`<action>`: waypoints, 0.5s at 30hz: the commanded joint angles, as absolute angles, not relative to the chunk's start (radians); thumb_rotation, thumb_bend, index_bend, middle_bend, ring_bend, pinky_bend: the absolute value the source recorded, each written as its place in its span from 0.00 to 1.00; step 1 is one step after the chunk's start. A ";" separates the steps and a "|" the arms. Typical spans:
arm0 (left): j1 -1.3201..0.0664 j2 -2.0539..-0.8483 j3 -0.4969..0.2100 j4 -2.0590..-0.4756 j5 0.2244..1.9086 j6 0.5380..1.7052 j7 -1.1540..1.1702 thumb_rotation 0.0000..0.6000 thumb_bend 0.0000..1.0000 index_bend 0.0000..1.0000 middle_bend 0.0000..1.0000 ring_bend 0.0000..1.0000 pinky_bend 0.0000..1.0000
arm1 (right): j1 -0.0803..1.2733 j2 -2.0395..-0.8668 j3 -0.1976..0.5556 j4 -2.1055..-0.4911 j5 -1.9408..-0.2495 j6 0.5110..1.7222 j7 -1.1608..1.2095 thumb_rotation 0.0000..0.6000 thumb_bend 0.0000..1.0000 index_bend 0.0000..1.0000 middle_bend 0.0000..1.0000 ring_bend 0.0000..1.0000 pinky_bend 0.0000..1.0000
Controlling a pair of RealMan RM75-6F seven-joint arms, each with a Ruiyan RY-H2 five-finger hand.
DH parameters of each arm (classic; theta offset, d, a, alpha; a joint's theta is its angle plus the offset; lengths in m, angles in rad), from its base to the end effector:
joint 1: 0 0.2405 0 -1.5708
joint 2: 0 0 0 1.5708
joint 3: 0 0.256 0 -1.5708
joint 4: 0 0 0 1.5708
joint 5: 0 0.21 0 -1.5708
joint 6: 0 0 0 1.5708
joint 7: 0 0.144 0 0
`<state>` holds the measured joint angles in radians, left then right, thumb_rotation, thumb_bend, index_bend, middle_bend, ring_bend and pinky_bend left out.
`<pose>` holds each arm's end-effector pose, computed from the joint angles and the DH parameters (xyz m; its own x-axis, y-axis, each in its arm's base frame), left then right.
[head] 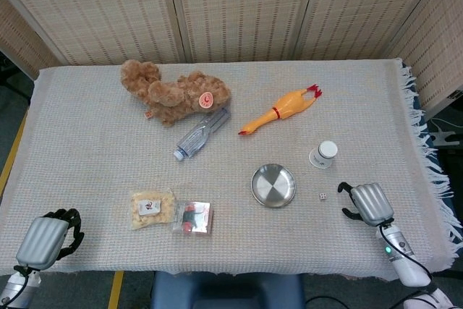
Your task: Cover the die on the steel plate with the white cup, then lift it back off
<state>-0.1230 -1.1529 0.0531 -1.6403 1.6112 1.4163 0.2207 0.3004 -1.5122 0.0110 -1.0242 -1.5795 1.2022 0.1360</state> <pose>-0.2925 0.1668 0.1176 0.5564 0.1255 0.8213 0.8266 -0.1836 -0.5319 -0.3450 -0.2501 0.0409 0.5016 -0.2096 0.8393 -0.8606 -0.2198 0.4594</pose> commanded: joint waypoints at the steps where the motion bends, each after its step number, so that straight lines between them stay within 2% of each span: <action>1: -0.125 -1.154 0.053 -1.641 1.608 1.411 0.223 1.00 0.37 0.28 0.44 0.42 0.57 | 0.328 -1.535 0.007 -0.999 -1.582 1.175 0.190 1.00 0.08 0.43 0.90 0.77 0.94; 15: -0.124 -1.152 0.054 -1.641 1.613 1.415 0.216 1.00 0.37 0.28 0.44 0.42 0.57 | 0.409 -1.605 0.030 -0.940 -1.555 1.095 0.218 1.00 0.20 0.48 0.92 0.79 0.97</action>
<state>-0.1245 -1.1518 0.0545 -1.6407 1.6128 1.4153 0.2164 0.4022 -1.5988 0.0295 -0.9460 -1.5587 1.1040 0.2125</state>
